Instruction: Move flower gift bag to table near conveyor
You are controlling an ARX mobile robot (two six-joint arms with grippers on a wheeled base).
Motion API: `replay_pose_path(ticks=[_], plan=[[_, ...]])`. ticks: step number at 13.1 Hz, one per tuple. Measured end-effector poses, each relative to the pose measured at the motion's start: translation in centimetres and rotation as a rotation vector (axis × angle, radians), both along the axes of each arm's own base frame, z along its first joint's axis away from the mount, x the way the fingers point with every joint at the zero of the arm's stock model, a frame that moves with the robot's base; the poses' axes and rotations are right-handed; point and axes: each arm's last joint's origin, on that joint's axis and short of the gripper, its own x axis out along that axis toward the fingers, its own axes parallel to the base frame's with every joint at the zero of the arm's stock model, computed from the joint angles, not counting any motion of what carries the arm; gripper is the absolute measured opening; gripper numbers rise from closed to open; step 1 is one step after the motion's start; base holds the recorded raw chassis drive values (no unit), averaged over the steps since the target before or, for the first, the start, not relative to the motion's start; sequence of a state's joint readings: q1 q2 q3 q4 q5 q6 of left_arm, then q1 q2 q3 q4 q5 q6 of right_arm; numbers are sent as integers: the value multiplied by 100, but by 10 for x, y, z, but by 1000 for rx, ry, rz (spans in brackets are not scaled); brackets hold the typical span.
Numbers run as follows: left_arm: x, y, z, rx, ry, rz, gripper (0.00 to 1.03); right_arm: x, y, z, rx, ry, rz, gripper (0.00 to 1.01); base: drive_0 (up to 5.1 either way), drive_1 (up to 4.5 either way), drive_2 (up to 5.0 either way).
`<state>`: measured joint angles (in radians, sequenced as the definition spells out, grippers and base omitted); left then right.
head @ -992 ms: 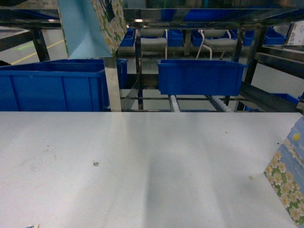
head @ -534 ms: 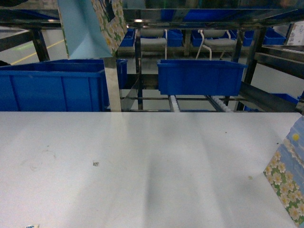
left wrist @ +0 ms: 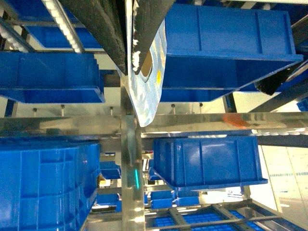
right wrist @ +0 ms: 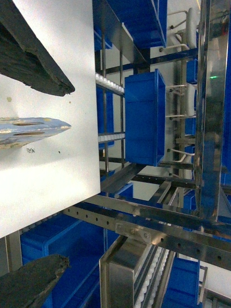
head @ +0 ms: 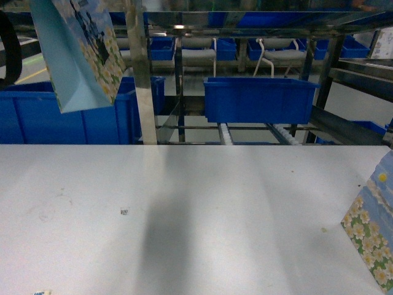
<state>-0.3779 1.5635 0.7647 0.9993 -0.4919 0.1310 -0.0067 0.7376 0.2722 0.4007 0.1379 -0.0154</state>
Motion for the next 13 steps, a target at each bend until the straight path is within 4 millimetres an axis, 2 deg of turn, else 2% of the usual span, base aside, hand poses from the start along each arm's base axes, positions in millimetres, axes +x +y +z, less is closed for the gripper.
replay_pose_path(ticks=[2, 6, 7, 10, 13], plan=[[1, 4, -28, 15, 25, 19, 2, 0, 0, 0, 0, 0, 0, 98, 0, 0, 0], [-9, 13, -88, 47, 111, 60, 2, 0, 0, 0, 0, 0, 0, 98, 0, 0, 0], [-10, 14, -102, 64, 158, 63, 2, 0, 0, 0, 0, 0, 0, 98, 0, 0, 0], [-25, 15, -163, 144, 376, 99, 2, 0, 0, 0, 0, 0, 0, 98, 0, 0, 0], [-28, 11, -177, 121, 399, 121, 2, 0, 0, 0, 0, 0, 0, 98, 0, 0, 0]])
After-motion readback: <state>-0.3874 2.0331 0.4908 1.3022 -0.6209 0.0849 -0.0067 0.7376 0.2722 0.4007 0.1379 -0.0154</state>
